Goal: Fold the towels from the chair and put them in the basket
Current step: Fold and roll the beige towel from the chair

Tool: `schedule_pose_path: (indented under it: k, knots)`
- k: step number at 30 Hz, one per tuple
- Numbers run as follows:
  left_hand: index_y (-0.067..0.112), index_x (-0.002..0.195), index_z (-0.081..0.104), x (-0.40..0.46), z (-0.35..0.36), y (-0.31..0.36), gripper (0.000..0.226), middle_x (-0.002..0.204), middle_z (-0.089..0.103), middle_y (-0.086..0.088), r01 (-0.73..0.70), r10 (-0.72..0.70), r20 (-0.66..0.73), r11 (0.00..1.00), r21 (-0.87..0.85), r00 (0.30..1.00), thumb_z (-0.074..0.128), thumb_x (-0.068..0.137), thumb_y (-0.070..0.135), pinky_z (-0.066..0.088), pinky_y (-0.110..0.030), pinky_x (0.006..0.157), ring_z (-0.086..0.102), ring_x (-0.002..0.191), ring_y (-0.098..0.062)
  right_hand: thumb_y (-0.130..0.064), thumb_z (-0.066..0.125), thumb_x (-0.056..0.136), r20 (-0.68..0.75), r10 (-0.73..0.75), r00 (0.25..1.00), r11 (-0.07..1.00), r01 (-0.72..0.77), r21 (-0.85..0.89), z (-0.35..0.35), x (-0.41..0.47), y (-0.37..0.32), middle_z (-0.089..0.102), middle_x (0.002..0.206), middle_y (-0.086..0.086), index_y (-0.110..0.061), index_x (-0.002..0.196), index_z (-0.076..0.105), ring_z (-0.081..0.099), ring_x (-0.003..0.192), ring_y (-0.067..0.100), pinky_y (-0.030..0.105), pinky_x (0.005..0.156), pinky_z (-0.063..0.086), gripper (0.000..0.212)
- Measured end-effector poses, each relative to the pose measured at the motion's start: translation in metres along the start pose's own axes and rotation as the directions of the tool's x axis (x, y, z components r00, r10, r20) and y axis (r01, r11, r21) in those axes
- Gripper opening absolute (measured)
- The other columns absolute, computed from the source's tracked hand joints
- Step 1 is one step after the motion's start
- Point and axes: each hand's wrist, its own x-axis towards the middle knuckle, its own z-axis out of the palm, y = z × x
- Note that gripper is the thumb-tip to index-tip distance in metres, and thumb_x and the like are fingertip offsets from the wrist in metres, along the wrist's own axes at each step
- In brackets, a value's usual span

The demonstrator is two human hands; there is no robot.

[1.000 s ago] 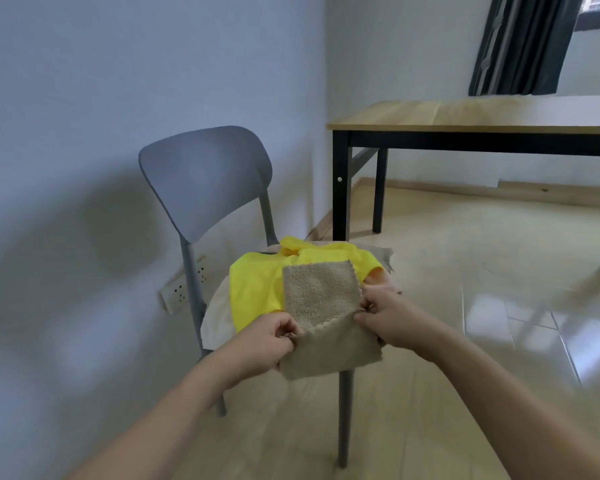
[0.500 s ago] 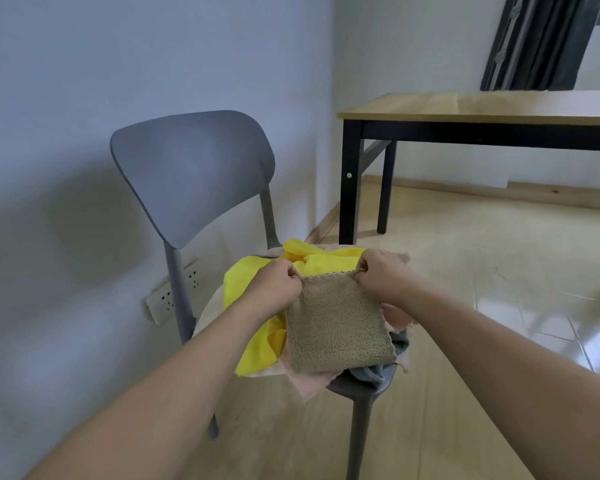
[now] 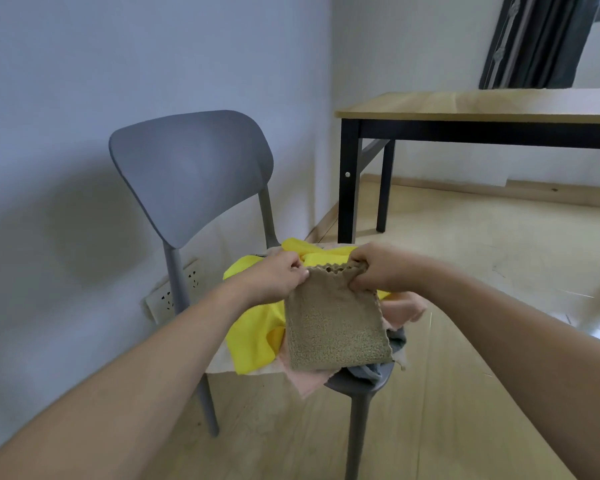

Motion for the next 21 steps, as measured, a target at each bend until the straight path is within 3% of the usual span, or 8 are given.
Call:
schedule_pose_path:
  k: [3, 5, 8, 10, 13, 16, 18, 21]
  knots:
    - [0.015, 0.088, 0.053, -0.003, -0.035, 0.013, 0.015, 0.073, 0.049, 0.002, -0.109, 0.097, -0.131, 0.99, -0.086, 0.987, 0.053, 0.096, 0.027, 0.037, -0.029, 0.061, 0.045, 0.067, -0.013, -0.014, 0.06, 0.083, -0.261, -0.088, 0.961, 0.994, 0.101, 0.037, -0.035, -0.008, -0.008, 0.061, 0.083, 0.003, -0.01, 0.089, 0.066, 0.056, 0.082, 0.022, 0.032, 0.065, 0.042, 0.009]
    - [0.016, 0.087, 0.053, -0.009, -0.058, 0.024, 0.012, 0.068, 0.047, 0.004, -0.243, 0.207, -0.269, 0.964, -0.109, 0.941, 0.056, 0.095, 0.024, 0.036, -0.024, 0.058, 0.042, 0.061, -0.009, -0.011, 0.055, 0.087, -0.478, -0.173, 0.861, 0.978, 0.209, 0.022, -0.056, -0.016, -0.013, 0.062, 0.085, 0.0, -0.011, 0.093, 0.066, 0.057, 0.083, 0.02, 0.03, 0.066, 0.041, 0.013]
    - [0.017, 0.089, 0.048, -0.029, -0.073, 0.037, 0.011, 0.068, 0.05, 0.004, -0.419, 0.426, -0.436, 0.9, 0.117, 0.793, 0.053, 0.097, 0.023, 0.035, -0.016, 0.053, 0.042, 0.055, -0.003, -0.008, 0.049, 0.09, -0.653, -0.361, 0.666, 0.922, 0.359, -0.144, -0.064, -0.031, -0.016, 0.063, 0.094, 0.001, -0.011, 0.102, 0.064, 0.055, 0.082, 0.021, 0.032, 0.072, 0.043, 0.02]
    - [0.021, 0.09, 0.046, -0.04, -0.061, 0.03, 0.012, 0.077, 0.06, 0.0, -0.445, 0.523, -0.413, 0.852, 0.275, 0.746, 0.05, 0.097, 0.03, 0.044, -0.024, 0.059, 0.053, 0.063, -0.006, -0.011, 0.048, 0.089, -0.645, -0.462, 0.609, 0.883, 0.382, -0.272, -0.05, -0.038, -0.009, 0.063, 0.089, 0.002, -0.011, 0.099, 0.063, 0.055, 0.076, 0.023, 0.03, 0.067, 0.04, 0.017]
    - [0.018, 0.098, 0.051, -0.055, -0.015, 0.006, 0.023, 0.091, 0.063, -0.007, -0.372, 0.47, -0.163, 0.831, 0.413, 0.867, 0.04, 0.096, 0.038, 0.048, -0.042, 0.066, 0.06, 0.078, -0.029, -0.016, 0.048, 0.088, -0.5, -0.471, 0.727, 0.881, 0.354, -0.314, -0.004, -0.048, 0.014, 0.064, 0.079, 0.001, -0.018, 0.091, 0.062, 0.059, 0.07, 0.027, 0.034, 0.063, 0.046, 0.014]
    - [0.014, 0.103, 0.048, -0.076, 0.032, -0.011, 0.012, 0.089, 0.059, -0.006, -0.359, 0.359, 0.095, 0.798, 0.484, 0.928, 0.04, 0.099, 0.023, 0.04, -0.037, 0.061, 0.053, 0.073, -0.024, -0.018, 0.047, 0.089, -0.256, -0.4, 0.88, 0.885, 0.298, -0.358, 0.047, -0.062, 0.034, 0.065, 0.081, 0.004, -0.018, 0.093, 0.059, 0.06, 0.081, 0.029, 0.031, 0.072, 0.042, 0.013]
    - [0.016, 0.097, 0.044, -0.085, 0.045, -0.014, 0.003, 0.083, 0.053, -0.001, -0.396, 0.38, 0.133, 0.794, 0.461, 0.915, 0.04, 0.097, 0.014, 0.037, -0.034, 0.059, 0.048, 0.07, -0.021, -0.018, 0.047, 0.092, -0.179, -0.396, 0.901, 0.879, 0.315, -0.358, 0.064, -0.07, 0.04, 0.065, 0.087, 0.0, -0.015, 0.094, 0.058, 0.054, 0.093, 0.023, 0.02, 0.076, 0.026, 0.011]
    - [0.016, 0.102, 0.045, -0.081, 0.045, -0.015, 0.008, 0.083, 0.058, -0.003, -0.372, 0.372, 0.082, 0.835, 0.405, 0.925, 0.042, 0.095, 0.016, 0.043, -0.038, 0.062, 0.053, 0.071, -0.023, -0.021, 0.048, 0.092, -0.185, -0.325, 0.927, 0.933, 0.283, -0.223, 0.064, -0.074, 0.042, 0.06, 0.09, -0.001, -0.014, 0.095, 0.058, 0.042, 0.098, 0.019, 0.026, 0.079, 0.034, 0.012]
